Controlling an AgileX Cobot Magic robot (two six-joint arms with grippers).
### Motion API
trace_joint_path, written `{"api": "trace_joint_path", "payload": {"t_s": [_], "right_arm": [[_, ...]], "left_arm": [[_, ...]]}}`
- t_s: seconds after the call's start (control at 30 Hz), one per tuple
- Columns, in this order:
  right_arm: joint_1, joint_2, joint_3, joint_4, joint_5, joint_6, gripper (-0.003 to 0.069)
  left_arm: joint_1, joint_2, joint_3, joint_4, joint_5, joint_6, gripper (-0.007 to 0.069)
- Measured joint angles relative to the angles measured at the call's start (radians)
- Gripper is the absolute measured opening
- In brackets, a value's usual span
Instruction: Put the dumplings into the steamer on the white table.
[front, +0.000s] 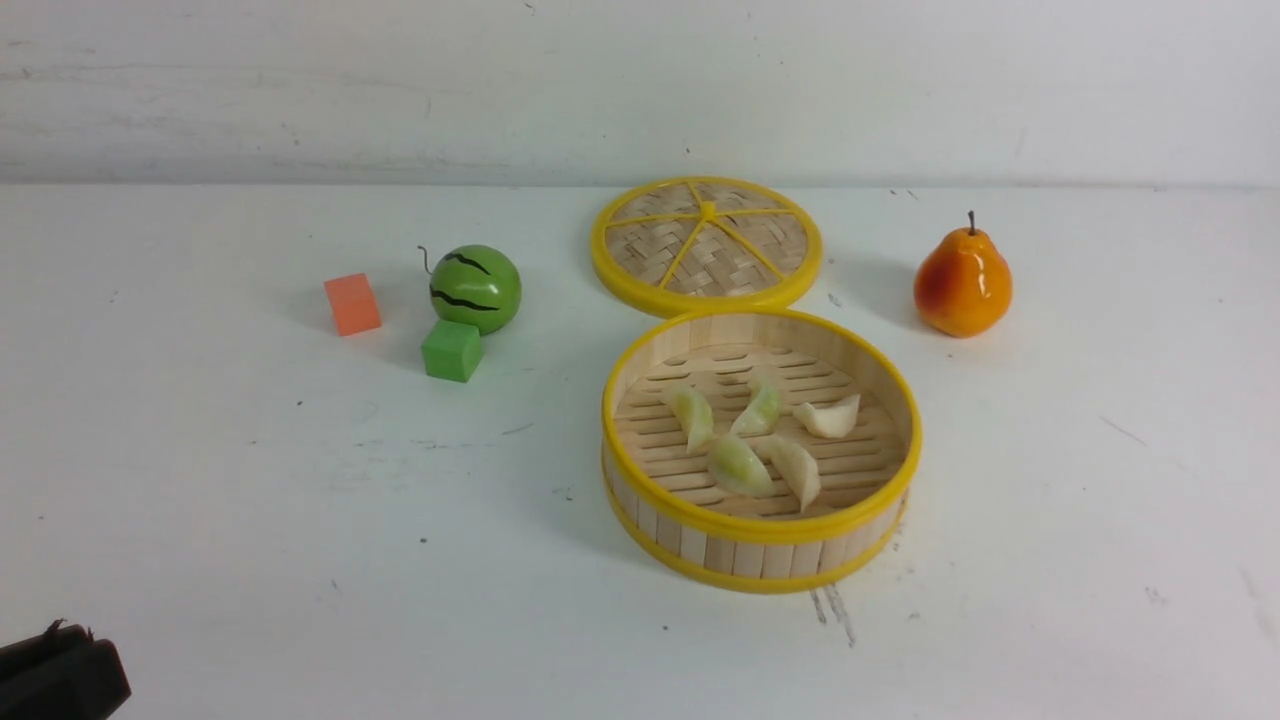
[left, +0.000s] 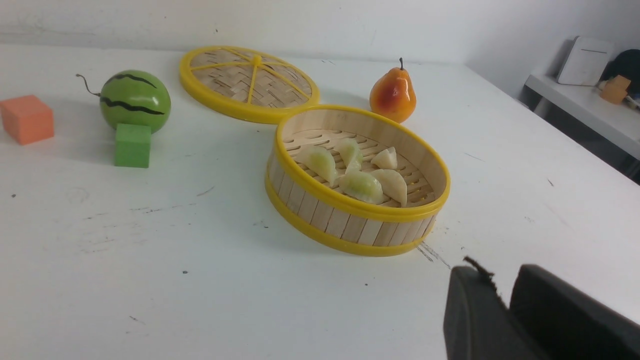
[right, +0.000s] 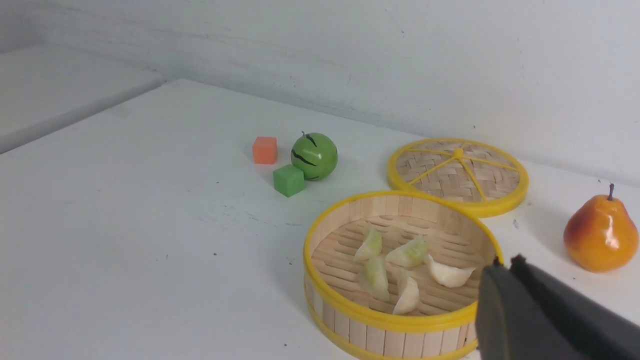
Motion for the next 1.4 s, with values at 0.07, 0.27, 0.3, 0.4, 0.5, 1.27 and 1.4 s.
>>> {"api": "trace_joint_path", "payload": {"t_s": [0.07,0.27,0.3,0.4,0.5,1.27,1.4], "right_arm": [[-0.007,-0.023,0.047,-0.013,-0.033,0.0,-0.0001],[-0.134,-0.104,0.271,-0.11,-0.185,0.003,-0.0017],[-0.17,-0.121,0.315,-0.122,-0.208,0.013,-0.002],[-0.284,-0.177,0.433,-0.134,-0.253,0.076,-0.0022],[-0.362,-0.229,0.52,-0.164,-0.26,0.126,-0.0022],[-0.407,-0.326,0.576,-0.261,-0.054,0.2,-0.0022],[-0.407,-0.326,0.575,-0.261,-0.052,0.2,-0.0022]], "left_arm": [[0.0,0.0,0.0,0.0,0.0,0.0,0.0112],[0.0,0.0,0.0,0.0,0.0,0.0,0.0117],[0.0,0.0,0.0,0.0,0.0,0.0,0.0119],[0.0,0.0,0.0,0.0,0.0,0.0,0.0122],[0.0,0.0,0.0,0.0,0.0,0.0,0.0125],[0.0,0.0,0.0,-0.001,0.016,0.0,0.0148],[0.0,0.0,0.0,-0.001,0.016,0.0,0.0154]]}}
